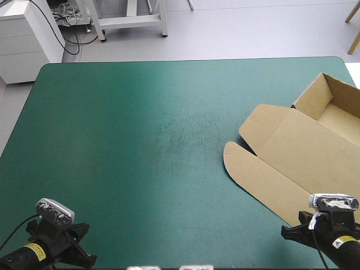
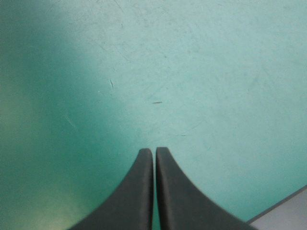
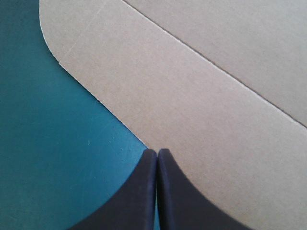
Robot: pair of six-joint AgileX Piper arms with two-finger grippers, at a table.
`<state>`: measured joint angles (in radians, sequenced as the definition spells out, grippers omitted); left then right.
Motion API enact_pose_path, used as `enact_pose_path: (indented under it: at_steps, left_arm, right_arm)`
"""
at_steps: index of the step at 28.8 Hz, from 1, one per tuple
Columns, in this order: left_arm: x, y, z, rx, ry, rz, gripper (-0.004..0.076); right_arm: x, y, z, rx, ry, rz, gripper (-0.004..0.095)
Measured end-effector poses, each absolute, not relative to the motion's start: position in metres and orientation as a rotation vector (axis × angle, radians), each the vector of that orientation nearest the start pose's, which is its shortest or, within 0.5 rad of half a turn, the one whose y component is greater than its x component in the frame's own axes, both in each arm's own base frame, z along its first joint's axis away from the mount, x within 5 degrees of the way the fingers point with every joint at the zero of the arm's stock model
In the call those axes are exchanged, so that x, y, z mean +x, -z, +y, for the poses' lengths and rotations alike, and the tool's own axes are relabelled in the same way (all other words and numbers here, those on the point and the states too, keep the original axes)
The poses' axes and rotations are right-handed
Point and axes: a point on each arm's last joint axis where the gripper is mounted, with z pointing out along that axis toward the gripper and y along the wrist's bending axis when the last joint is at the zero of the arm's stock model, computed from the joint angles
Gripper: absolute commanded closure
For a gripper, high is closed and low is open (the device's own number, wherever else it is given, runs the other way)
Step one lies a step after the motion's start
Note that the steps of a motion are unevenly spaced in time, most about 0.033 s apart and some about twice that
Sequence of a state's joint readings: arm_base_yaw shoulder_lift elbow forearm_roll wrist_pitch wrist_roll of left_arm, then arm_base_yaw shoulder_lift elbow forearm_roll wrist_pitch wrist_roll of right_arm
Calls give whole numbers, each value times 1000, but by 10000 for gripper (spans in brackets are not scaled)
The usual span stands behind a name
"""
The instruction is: Fold the box
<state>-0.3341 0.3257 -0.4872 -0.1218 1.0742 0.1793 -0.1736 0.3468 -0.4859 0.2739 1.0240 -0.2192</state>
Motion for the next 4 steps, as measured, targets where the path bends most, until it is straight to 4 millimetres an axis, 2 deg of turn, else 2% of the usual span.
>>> enact_pose_path:
  at_steps: [4]
  left_arm:
    - [38, -267, -24, 590, 233, 2325, 731]
  right_arm:
    - [53, -271, 13, 11, -170, 2321, 924]
